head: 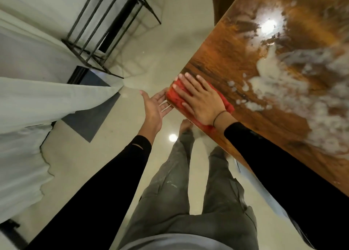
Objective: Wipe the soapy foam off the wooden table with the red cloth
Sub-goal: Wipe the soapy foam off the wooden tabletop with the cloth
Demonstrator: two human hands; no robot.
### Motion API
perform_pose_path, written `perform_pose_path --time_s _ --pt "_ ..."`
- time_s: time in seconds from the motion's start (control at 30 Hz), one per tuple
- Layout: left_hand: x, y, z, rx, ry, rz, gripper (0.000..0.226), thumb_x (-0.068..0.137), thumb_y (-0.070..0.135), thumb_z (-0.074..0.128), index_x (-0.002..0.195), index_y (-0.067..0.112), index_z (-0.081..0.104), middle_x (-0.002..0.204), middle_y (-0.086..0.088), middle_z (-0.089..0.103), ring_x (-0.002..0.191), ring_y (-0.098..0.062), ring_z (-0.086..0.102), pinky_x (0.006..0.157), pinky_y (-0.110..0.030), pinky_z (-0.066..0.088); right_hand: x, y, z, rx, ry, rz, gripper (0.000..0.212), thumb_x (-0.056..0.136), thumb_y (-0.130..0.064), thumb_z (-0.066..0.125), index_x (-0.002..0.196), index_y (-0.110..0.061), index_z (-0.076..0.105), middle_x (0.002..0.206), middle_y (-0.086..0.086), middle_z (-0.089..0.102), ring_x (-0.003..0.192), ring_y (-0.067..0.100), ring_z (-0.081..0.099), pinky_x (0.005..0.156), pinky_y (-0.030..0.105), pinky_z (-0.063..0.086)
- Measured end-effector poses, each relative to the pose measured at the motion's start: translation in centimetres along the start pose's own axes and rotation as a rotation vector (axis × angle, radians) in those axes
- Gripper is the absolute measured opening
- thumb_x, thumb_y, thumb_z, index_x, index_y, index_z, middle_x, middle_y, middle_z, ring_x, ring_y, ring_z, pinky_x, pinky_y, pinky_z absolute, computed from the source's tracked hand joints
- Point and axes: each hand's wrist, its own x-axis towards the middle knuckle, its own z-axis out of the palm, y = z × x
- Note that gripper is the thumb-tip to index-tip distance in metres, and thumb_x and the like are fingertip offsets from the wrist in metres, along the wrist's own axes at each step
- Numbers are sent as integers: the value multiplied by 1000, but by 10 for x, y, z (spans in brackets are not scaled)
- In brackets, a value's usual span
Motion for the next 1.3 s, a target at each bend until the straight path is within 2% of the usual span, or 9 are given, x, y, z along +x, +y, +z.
perform_pose_path --time_s 0.23,0.4,0.57,0.7,0.87,0.97,1.17,1.23,1.3 --pt "6 4 -5 -93 40 -16 97 106 82 6 155 18 58 152 -25 63 117 -35 72 98 -47 61 64 -22 -12 76 116 503 68 119 -47 26 180 -18 15 186 21 9 174 40 6 140 59 14" --pt "6 2 -14 -139 22 -53 96 105 84 8 160 20 52 152 -17 60 135 -37 61 108 -59 52 21 -46 12 9 -43 -84 82 113 -52 39 181 -26 2 188 15 -3 175 35 -2 141 54 6" --pt "1 0 -7 52 -22 -11 80 110 76 6 145 25 57 133 -4 68 139 -31 61 109 -51 49 32 -5 -3 71 -64 -152 67 120 -55 20 181 -32 4 189 7 4 175 30 2 142 53 6" --pt "2 3 12 199 -28 110 75 116 64 9 153 20 58 131 -3 68 122 -16 64 110 -45 49 49 41 -18 72 51 138 65 120 -51 21 180 -29 11 188 11 9 175 33 8 141 54 8" --pt "10 6 44 326 -73 222 73 117 62 7 164 23 46 142 -6 63 126 -13 62 96 -27 48 51 41 -28 67 176 629 66 121 -44 20 181 -19 10 187 18 7 174 37 7 141 55 10" --pt "4 9 60 272 -85 184 79 113 70 6 169 26 39 162 -11 54 149 -29 53 121 -45 47 44 1 -25 142 216 789 67 121 -43 23 180 -15 9 187 20 4 174 39 6 141 56 10" --pt "0 12 59 172 -56 164 82 112 72 8 174 23 30 120 13 65 102 -2 69 73 -15 59 -22 -18 2 86 13 196 71 120 -52 23 181 -21 5 188 15 1 175 35 2 141 55 11" --pt "1 9 58 177 -58 180 80 112 71 10 171 23 36 122 13 65 108 -4 69 79 -19 60 -34 0 2 93 -50 17 72 119 -59 20 181 -26 3 189 11 -1 175 32 -1 142 53 5" --pt "3 6 60 163 -50 195 80 113 70 11 171 23 39 147 3 62 131 -14 64 105 -34 58 -34 24 -1 90 -79 -105 73 119 -63 19 181 -28 2 189 9 -1 175 31 -2 142 50 0"
